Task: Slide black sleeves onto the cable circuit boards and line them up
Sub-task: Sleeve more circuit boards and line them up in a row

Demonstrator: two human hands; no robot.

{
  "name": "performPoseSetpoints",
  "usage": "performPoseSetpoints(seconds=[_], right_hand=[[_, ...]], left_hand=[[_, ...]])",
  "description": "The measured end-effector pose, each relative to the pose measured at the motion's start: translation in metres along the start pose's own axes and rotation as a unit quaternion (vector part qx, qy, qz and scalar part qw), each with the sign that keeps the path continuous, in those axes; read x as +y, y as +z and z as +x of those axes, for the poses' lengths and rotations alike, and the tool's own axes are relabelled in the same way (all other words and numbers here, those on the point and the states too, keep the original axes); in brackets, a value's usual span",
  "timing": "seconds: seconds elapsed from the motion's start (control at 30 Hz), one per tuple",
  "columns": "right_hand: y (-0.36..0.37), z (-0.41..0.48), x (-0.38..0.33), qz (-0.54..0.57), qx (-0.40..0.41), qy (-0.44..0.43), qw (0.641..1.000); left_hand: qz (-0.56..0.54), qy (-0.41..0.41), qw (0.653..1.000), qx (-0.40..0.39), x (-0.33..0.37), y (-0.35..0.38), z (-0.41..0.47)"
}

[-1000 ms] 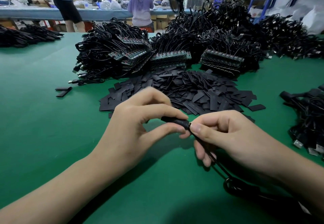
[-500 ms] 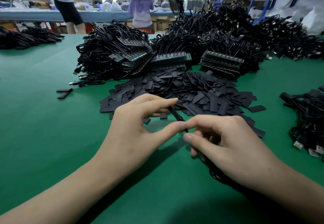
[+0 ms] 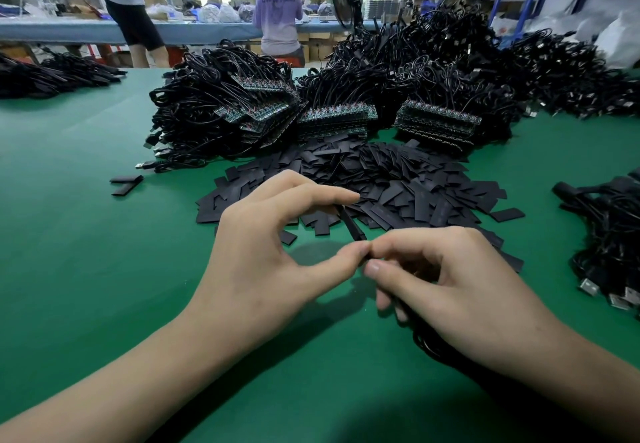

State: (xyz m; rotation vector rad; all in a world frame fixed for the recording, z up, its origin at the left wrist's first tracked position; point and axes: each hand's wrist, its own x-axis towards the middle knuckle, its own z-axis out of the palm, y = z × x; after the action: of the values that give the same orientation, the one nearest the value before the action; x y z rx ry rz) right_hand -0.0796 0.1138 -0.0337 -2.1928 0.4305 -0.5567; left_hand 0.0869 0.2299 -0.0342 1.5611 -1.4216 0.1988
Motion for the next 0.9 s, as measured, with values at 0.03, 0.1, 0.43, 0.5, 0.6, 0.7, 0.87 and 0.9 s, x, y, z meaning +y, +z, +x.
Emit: performPoseSetpoints(seconds=[0.03,0.1,0.43,0.5,0.6,0.7,0.87,0.9], right_hand=[[0.0,0.0,0.0,0.003,-0.001,0.002,1.0],[-0.001,0.0,0.0,0.012,-0.005,0.006,1.0],[-0.002,0.0,0.003,0.003,-0.01,0.001,1.0],[-0.001,-0.001,0.002,-0.03,-0.007,-0.014,0.999],[0.0,-0.002,-0.001,-0.074,-0.003,-0.028,0.997],[0.001,-0.002,-0.003,-0.08,-0.005,-0.029,0.996],[0.002,-0.003,-0.005,-0.064,0.0,-0.023,0.998],[0.002,-0.003,-0.006,-0.057,-0.002,-0.016,0.998]], left_hand=[[0.004,0.003,1.0,0.001,0.0,0.0,0.0],[0.007,0.004,1.0,-0.001,-0.001,0.0,0.001],[-0.028,-0.04,0.998,-0.026,-0.006,0.001,-0.002],[-0.033,-0.046,0.998,-0.032,-0.004,0.003,-0.003],[-0.032,-0.056,0.997,-0.033,-0.001,0.004,-0.005],[-0.013,-0.053,0.998,-0.026,0.003,0.006,-0.006],[-0.003,-0.068,0.998,-0.02,0.006,0.007,-0.004],[-0.007,-0.071,0.997,-0.027,0.004,0.006,-0.004]])
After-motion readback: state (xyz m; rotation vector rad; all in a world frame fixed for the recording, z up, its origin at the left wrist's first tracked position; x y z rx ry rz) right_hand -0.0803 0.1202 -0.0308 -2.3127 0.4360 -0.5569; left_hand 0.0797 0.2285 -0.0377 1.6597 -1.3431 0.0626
